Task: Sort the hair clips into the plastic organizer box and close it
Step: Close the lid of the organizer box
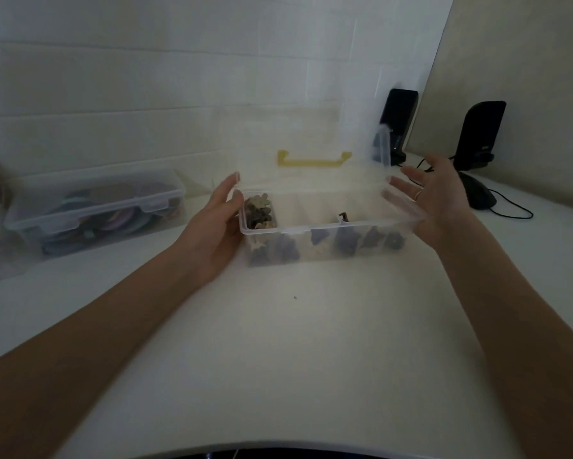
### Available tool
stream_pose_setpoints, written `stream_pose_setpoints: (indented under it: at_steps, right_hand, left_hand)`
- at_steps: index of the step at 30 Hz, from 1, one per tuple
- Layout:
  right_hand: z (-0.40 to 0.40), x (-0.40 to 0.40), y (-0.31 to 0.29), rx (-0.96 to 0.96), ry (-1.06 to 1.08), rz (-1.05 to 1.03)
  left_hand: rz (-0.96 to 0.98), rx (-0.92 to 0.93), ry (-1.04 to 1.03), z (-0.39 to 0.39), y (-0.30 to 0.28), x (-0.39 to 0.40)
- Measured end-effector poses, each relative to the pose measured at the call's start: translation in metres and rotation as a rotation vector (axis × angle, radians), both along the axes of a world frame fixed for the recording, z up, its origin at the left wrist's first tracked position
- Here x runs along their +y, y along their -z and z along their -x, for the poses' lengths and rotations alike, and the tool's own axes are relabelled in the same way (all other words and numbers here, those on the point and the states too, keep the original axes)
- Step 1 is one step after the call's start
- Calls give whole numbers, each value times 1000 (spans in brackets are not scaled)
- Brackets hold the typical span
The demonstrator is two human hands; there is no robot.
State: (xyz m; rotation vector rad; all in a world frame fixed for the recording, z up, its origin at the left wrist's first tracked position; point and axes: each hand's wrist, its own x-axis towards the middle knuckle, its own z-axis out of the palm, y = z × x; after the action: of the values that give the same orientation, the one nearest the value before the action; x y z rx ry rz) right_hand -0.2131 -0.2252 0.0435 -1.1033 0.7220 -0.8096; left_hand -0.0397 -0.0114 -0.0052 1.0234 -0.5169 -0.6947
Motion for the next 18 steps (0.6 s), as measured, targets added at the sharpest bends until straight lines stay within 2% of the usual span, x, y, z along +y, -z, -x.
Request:
stream_pose_setpoints:
  at_steps: [5,9,14,18]
  right_hand:
    - [5,-10,9,-157,-87,-106]
    - [6,-16,14,-250,-148,-168]
    - [7,-9,24,-44,-374,26]
    - [14,-15,27,15,-471,64]
  left_hand:
    - [42,-36,0,3,-4,2]
    - [77,79,46,0,-10,6]
    - [-29,-110,-7,15,-11,1]
    - [-21,-124,23,15,-12,5]
